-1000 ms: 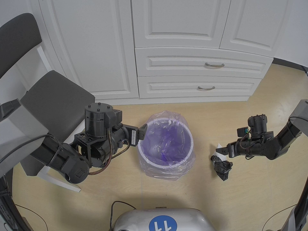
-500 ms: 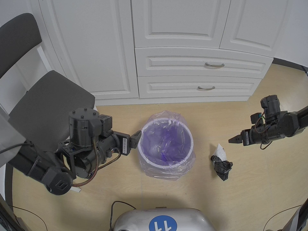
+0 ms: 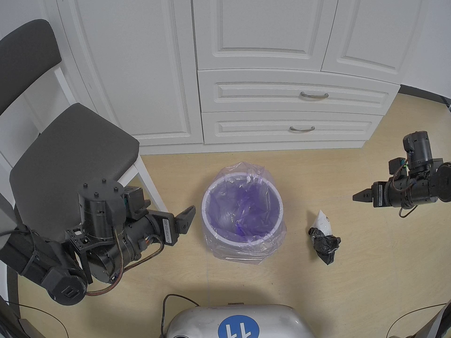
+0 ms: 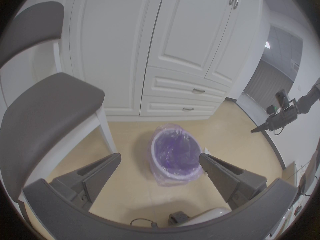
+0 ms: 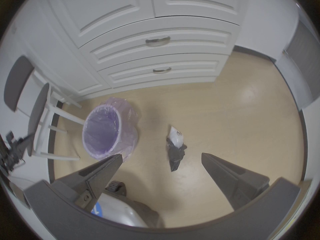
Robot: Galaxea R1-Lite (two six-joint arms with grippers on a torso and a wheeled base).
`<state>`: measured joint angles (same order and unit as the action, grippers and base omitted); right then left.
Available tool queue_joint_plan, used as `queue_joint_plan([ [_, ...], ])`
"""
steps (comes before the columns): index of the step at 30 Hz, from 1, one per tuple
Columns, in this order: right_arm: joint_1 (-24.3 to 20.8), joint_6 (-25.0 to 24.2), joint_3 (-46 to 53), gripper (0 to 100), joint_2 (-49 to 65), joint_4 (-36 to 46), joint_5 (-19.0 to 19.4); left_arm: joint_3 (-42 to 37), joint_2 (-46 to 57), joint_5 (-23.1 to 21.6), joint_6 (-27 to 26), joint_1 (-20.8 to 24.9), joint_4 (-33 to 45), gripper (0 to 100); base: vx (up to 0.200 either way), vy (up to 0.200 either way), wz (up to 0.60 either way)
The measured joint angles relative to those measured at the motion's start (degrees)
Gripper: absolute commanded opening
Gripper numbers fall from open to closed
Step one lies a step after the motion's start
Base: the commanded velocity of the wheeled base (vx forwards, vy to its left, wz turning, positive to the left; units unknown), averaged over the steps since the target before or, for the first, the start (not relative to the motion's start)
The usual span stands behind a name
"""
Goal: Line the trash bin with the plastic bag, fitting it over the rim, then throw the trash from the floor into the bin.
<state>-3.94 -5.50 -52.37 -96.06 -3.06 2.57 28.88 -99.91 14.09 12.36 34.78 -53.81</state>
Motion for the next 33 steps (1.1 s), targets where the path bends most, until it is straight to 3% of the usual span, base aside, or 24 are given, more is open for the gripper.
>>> queue_joint_plan([
  [5,-2.7,-5.9,7.1,100,3.5,-0.6,0.4,-2.8,-3.2,-0.1,1.4,-1.1,-0.6,100,0.000,0.000,0.00],
  [12,-4.7,-8.0,15.9,100,5.0,-8.6,0.6,-4.1,-13.6,-1.2,-1.2,-3.7,-7.8,100,0.000,0.000,0.00],
  [15,-4.2,-8.1,18.6,100,4.1,-13.6,0.6,-4.0,-19.6,-5.0,-6.1,-5.6,-16.5,100,0.000,0.000,0.00],
  [20,-3.1,-8.5,22.6,100,1.4,-24.9,1.0,-3.1,-29.2,-15.8,-19.7,-10.2,-30.3,100,0.000,0.000,0.00],
  [23,-2.3,-9.0,24.9,100,-0.6,-30.6,3.7,-1.6,-33.4,-19.5,-24.5,-12.6,-32.5,100,0.000,0.000,0.00],
  [27,-0.9,-11.9,26.6,100,-4.7,-35.3,11.8,1.8,-37.7,-24.0,-27.8,-14.9,-29.1,100,0.000,0.000,0.00],
  [30,0.1,-17.3,26.9,100,-9.2,-41.4,16.3,5.3,-40.2,-26.0,-29.5,-15.9,-25.9,100,0.000,0.000,0.00],
  [33,0.7,-22.1,27.0,100,-13.6,-50.1,18.1,8.4,-42.1,-26.9,-30.6,-16.2,-23.4,100,0.000,0.000,0.00],
])
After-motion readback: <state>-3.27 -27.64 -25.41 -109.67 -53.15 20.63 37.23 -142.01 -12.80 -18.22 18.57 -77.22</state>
